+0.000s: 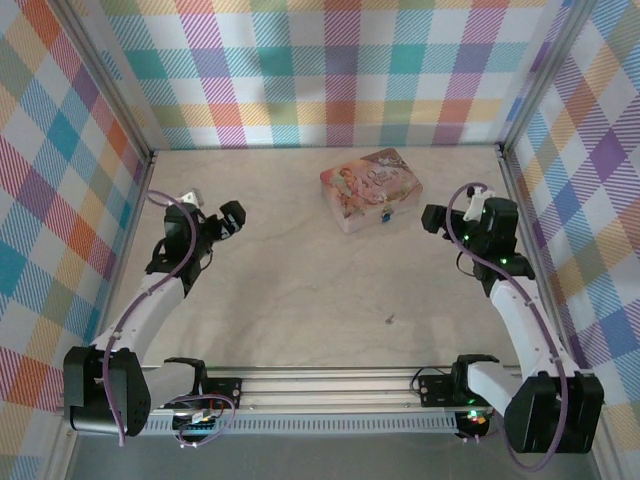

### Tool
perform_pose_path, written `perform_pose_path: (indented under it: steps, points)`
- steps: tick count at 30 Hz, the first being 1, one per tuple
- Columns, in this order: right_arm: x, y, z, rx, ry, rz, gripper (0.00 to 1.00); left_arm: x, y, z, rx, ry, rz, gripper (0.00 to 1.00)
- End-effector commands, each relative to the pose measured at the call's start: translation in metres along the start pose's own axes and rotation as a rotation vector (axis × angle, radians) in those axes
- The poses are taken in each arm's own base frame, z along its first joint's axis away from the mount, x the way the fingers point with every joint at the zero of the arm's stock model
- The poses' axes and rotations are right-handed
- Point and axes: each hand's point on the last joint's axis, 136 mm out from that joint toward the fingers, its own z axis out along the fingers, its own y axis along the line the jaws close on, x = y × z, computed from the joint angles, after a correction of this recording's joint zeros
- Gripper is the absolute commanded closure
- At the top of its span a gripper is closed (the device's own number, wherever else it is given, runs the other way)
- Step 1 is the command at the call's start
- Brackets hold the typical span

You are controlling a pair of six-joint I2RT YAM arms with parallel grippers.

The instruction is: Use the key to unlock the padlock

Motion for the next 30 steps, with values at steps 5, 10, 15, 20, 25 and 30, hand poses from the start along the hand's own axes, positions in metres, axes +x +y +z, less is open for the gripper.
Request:
perform_pose_path:
  steps: [5,10,15,20,25,30]
  points:
    - [0.081,0.020,-0.015,0.010,0.353,0.219,0.12,0.058,-0.059,-0.003,0.178,0.213,-0.109,0.00]
    - [0.139,0.037,-0.018,0.047,0.554,0.178,0.14,0.086,-0.093,-0.003,0.250,0.274,-0.091,0.00]
    - [0.193,0.039,-0.026,0.105,0.712,0.188,0.20,0.105,-0.115,0.001,0.299,0.304,-0.078,0.00]
    - [0.236,0.040,-0.034,0.144,0.830,0.161,0.27,0.116,-0.121,0.008,0.305,0.326,-0.066,0.00]
    - [0.261,0.044,-0.035,0.169,0.918,0.107,0.38,0.121,-0.122,0.011,0.304,0.341,-0.064,0.00]
    - [0.273,0.046,-0.031,0.201,0.968,0.049,0.47,0.123,-0.116,0.007,0.289,0.340,-0.050,0.00]
